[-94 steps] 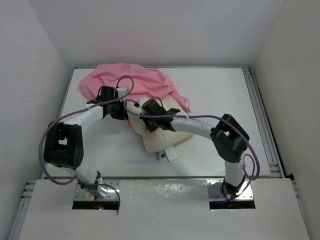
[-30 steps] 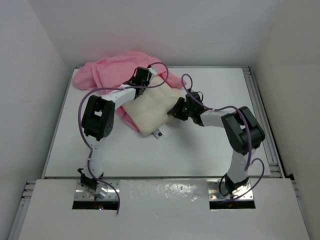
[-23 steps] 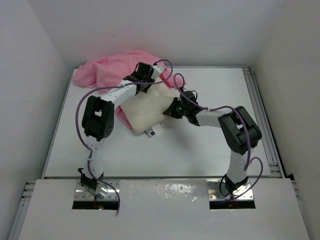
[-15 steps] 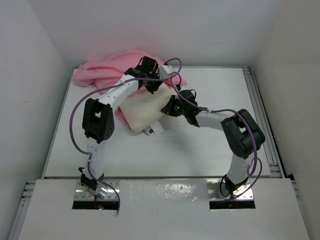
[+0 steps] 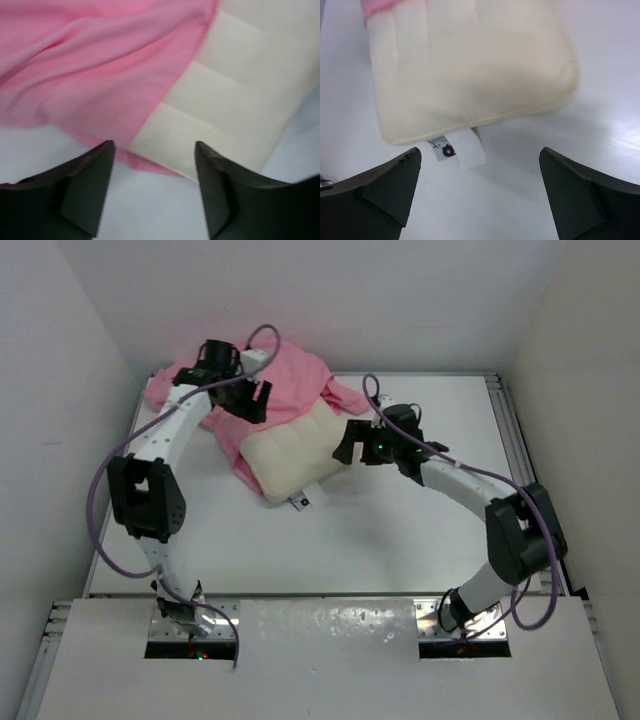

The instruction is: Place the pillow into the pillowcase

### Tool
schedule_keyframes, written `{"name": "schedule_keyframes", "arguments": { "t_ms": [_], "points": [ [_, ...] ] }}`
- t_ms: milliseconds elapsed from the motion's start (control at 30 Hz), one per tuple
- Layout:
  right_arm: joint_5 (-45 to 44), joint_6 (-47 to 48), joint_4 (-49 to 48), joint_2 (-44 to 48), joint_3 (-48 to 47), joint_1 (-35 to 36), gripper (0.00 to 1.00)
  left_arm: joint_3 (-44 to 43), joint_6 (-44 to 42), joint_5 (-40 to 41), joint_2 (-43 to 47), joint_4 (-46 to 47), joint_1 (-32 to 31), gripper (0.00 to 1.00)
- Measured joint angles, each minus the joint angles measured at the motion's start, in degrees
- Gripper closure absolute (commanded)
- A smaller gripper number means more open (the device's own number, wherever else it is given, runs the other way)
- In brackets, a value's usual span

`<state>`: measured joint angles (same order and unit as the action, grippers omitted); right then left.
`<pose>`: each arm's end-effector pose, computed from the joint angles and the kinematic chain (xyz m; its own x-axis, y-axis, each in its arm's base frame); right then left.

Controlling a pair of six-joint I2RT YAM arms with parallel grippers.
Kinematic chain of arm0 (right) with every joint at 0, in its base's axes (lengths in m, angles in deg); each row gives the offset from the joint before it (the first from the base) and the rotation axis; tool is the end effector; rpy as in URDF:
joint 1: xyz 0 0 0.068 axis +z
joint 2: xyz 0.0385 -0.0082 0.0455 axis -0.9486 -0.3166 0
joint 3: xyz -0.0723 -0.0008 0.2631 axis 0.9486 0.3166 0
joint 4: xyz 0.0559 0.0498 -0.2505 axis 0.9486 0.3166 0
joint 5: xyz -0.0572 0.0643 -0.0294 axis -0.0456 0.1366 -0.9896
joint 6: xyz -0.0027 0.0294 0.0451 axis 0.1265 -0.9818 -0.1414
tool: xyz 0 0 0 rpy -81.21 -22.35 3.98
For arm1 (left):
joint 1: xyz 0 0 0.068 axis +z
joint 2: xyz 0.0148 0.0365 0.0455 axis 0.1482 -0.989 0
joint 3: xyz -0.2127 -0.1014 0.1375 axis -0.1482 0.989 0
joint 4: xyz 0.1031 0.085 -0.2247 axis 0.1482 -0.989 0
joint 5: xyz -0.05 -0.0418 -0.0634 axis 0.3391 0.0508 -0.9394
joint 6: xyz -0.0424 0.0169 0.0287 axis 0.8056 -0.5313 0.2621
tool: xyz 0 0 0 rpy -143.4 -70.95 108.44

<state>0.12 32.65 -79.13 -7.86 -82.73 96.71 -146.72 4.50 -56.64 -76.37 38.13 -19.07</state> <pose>0.3213 0.1585 0.2219 -0.7339 0.2483 -0.6322 -0.1911 0.8177 0.5430 0.4092 -0.0864 0.3126 -0.5993 0.4512 -0.6612 0.5953 0.8035 0.0088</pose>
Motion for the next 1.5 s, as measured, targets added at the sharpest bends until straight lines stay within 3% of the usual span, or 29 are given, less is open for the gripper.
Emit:
{"name": "schedule_keyframes", "arguments": {
  "t_ms": [33, 67, 100, 133, 200, 233, 267, 300, 367, 400, 433, 467, 700, 967, 1133, 1167, 1200, 1233, 1267, 1300, 1333, 1367, 1500],
  "points": [
    [0.13, 1.14, 0.87, 1.79, 0.07, -1.03, 0.07, 0.74, 1.53, 0.57, 1.64, -0.11, 1.31, 0.55],
    [0.42, 2.78, 1.70, 3.82, -0.28, -2.62, 0.31, 2.05, 4.09, 1.07, 4.37, 0.20, 2.99, 0.89],
    [0.87, 4.17, 2.38, 4.96, -1.05, -4.09, 0.63, 3.80, 6.67, 1.33, 6.99, 0.76, 4.26, 1.00],
    [1.79, 5.11, 3.45, 5.29, -2.80, -5.84, 0.97, 6.78, 8.98, 1.46, 10.54, 1.40, 5.51, 1.00],
    [2.71, 4.59, 4.04, 3.23, -8.02, -8.94, 0.91, 12.24, 12.11, 1.55, 15.72, 1.95, 6.93, 1.00],
    [2.99, 3.82, 3.96, 1.03, -11.21, -10.54, 0.81, 15.76, 13.70, 1.86, 17.92, 2.27, 7.45, 1.00],
    [3.08, 2.64, 3.34, -1.25, -13.88, -11.58, 0.63, 18.86, 15.17, 2.16, 19.28, 2.03, 7.72, 1.00],
    [3.15, 0.90, 2.21, -4.26, -16.79, -12.92, 0.57, 22.51, 16.74, 2.38, 19.85, 2.47, 7.93, 1.00],
    [3.39, -2.71, -0.61, -10.14, -20.76, -14.93, 0.35, 29.18, 19.56, 2.58, 18.67, 2.93, 8.07, 0.75],
    [3.50, -4.79, -2.10, -13.00, -22.14, -15.72, 0.31, 31.95, 20.98, 2.54, 17.09, 3.13, 8.13, 0.66],
    [3.54, -6.75, -3.45, -16.24, -23.45, -16.52, 0.28, 34.69, 22.45, 2.49, 15.06, 3.45, 8.26, 0.48],
    [3.52, -8.98, -4.39, -19.71, -24.98, -17.16, 0.24, 36.72, 23.74, 2.49, 13.18, 3.65, 8.26, 0.42],
    [0.26, -23.10, -8.02, -40.94, -36.72, -18.67, 0.21, 38.10, 32.85, 2.40, 8.15, 8.13, 7.10, 0.29],
    [-5.31, -30.86, -10.99, -49.18, -44.48, -18.10, 0.20, 35.74, 41.16, -1.77, 1.33, 12.57, 6.64, 0.31],
    [-5.53, -32.28, -12.87, -52.89, -49.20, -16.52, 0.26, 35.01, 45.05, -3.87, -0.20, 13.90, 8.00, 0.42],
    [-5.57, -32.46, -13.20, -53.20, -49.51, -15.91, 0.30, 34.71, 45.68, -4.46, -0.70, 14.25, 8.02, 0.51],
    [-5.60, -32.63, -13.22, -53.31, -49.51, -15.34, 0.37, 34.36, 46.31, -4.96, -1.18, 14.51, 8.15, 0.59],
    [-5.68, -32.72, -13.14, -53.46, -49.53, -14.71, 0.55, 34.12, 46.75, -5.11, -1.81, 15.43, 8.13, 0.65],
    [-5.77, -32.70, -13.09, -53.75, -49.53, -14.05, 0.63, 33.75, 47.01, -5.46, -2.60, 16.37, 7.96, 0.81],
    [-5.97, -33.09, -13.09, -54.12, -49.51, -13.60, 0.73, 33.38, 47.23, -5.64, -3.28, 17.11, 7.65, 0.89],
    [-6.16, -33.31, -13.11, -54.53, -49.31, -13.03, 0.91, 33.07, 47.41, -5.92, -4.11, 18.18, 7.30, 1.00],
    [-6.16, -33.44, -13.20, -54.84, -48.92, -12.57, 1.00, 32.87, 47.54, -6.36, -4.76, 19.17, 7.02, 1.00],
    [-6.03, -34.29, -16.50, -53.75, -44.81, -12.37, 1.00, 32.70, 47.15, -8.07, -5.16, 20.41, 7.21, 1.00]
  ]
}}
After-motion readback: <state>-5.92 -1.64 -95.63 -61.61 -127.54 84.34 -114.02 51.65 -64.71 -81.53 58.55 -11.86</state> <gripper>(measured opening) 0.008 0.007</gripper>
